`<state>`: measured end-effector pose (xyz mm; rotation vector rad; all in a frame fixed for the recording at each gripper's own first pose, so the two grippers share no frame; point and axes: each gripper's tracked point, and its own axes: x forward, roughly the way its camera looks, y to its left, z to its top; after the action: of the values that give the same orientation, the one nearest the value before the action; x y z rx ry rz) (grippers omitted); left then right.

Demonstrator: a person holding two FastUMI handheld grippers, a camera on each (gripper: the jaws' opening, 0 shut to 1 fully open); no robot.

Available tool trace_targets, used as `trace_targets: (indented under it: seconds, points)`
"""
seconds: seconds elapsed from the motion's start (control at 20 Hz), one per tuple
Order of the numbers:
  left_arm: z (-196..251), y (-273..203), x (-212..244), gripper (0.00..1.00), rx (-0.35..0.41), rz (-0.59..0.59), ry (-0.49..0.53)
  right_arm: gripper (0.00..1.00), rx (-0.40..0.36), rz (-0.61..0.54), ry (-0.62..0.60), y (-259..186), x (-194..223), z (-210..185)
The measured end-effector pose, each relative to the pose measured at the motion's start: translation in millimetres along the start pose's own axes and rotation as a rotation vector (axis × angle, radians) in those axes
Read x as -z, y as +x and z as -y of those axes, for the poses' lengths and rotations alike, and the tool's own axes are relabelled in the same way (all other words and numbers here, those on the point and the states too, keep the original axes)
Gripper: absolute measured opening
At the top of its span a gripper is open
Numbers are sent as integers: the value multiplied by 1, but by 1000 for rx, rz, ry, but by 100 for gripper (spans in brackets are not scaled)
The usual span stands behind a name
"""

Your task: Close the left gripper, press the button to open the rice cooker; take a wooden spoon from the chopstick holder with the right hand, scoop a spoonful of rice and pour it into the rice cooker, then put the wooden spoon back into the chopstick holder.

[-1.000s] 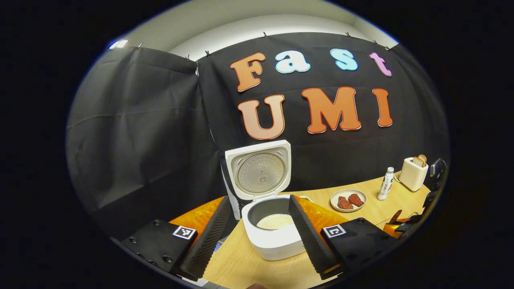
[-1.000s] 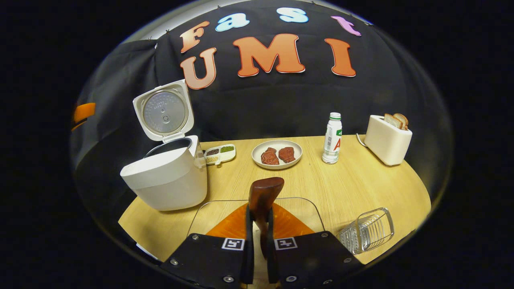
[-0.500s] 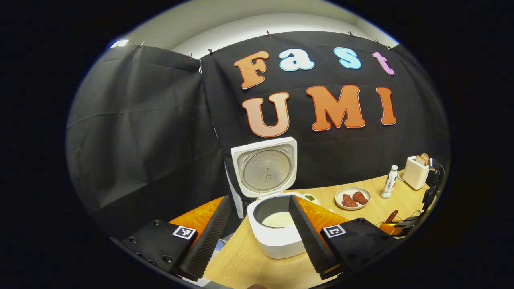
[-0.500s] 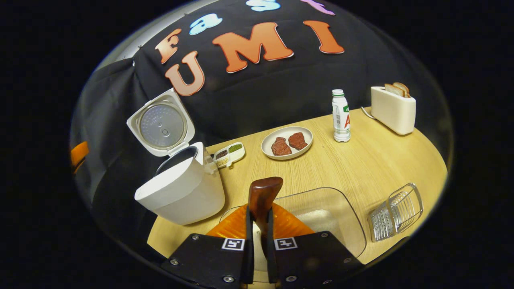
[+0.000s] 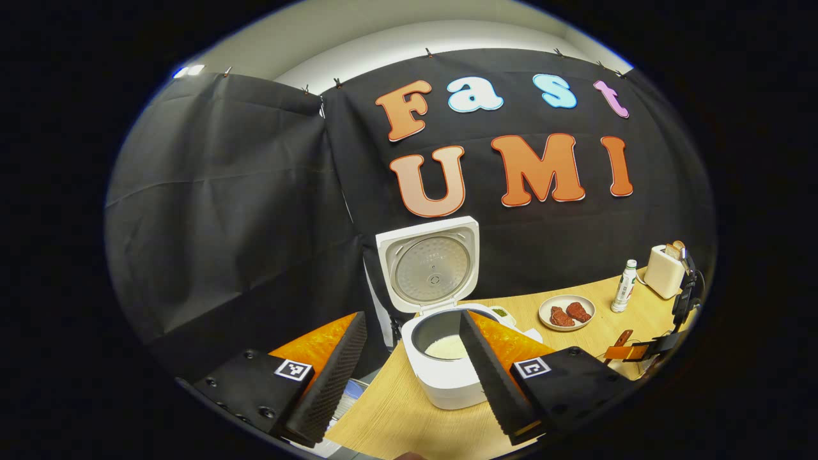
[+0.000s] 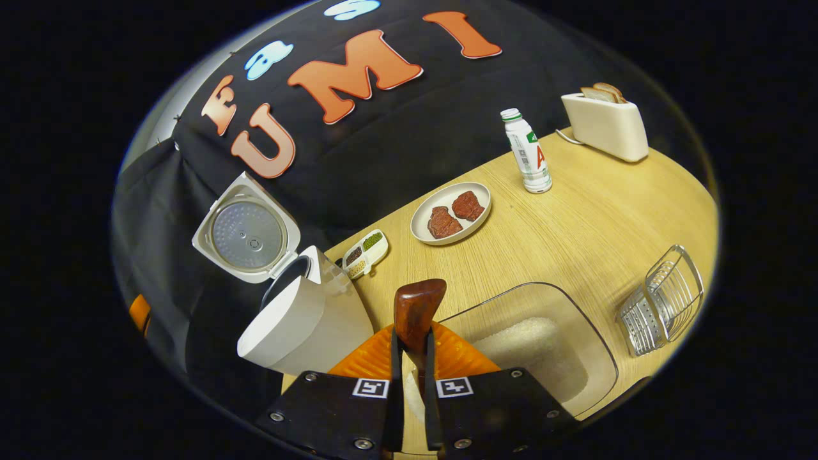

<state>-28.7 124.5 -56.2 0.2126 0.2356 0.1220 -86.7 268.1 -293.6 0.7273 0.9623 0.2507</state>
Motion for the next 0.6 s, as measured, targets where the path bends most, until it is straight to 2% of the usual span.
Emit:
trace_targets:
  seconds: [0.3,0.55,0.6]
  points:
    - [9,2,-4,95,15,6,5,13,-21,-35,185,-3,-4,21]
    - [23,2,-5,95,35,6,1,13,-71,-39,371,-17,-19,42]
    - [27,4,-6,99,40,4,-1,13,-79,-34,387,-21,-24,45]
